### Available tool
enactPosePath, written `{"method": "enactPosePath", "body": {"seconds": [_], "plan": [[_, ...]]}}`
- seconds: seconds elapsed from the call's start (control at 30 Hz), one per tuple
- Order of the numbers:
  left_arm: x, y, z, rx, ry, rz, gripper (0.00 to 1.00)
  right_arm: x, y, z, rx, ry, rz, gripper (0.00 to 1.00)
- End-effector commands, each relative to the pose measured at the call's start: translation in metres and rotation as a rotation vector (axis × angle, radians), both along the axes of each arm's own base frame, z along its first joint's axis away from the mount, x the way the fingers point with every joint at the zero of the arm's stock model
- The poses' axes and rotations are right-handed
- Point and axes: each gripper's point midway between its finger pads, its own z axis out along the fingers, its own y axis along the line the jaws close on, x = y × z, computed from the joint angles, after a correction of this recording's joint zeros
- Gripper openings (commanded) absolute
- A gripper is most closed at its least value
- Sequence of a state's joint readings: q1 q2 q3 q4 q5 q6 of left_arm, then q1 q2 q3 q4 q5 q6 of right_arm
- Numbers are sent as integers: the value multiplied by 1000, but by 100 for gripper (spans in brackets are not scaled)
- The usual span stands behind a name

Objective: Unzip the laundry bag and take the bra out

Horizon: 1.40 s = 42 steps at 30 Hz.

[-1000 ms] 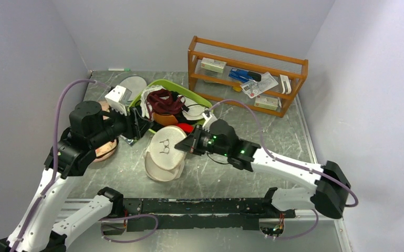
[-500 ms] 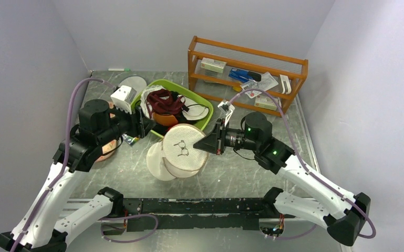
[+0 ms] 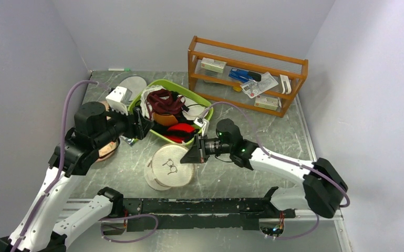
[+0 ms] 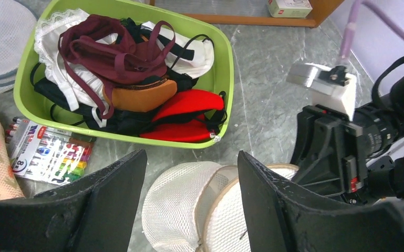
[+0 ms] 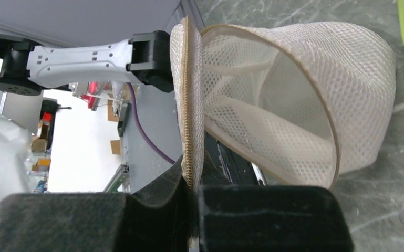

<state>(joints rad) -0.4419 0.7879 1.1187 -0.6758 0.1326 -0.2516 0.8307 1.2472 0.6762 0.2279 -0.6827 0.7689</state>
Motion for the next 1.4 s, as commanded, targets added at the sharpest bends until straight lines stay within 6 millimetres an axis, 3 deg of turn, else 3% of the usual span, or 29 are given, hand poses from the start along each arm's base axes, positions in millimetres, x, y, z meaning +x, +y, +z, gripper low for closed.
{"method": "enactPosePath", "body": {"seconds": [0.0,0.53,0.73,0.87,1.17,1.37], "plan": [[-2,9,14,-3,-23,40,75,5,22,9,100,-2,18,1],[6,-1,14,-25,-14,21,77,48,45,-67,-94,-5,-87,13],[7,-12,8,-49,18,-20,77,54,50,-84,-197,-42,-113,21],[7,-6,3,-18,19,-1,78,53,53,-98,-293,-89,-111,28],[5,-7,5,-31,23,-4,78,58,27,-100,-400,-151,-156,47],[7,-2,-4,-13,35,26,79,63,6,-86,-396,-181,-210,55]]}}
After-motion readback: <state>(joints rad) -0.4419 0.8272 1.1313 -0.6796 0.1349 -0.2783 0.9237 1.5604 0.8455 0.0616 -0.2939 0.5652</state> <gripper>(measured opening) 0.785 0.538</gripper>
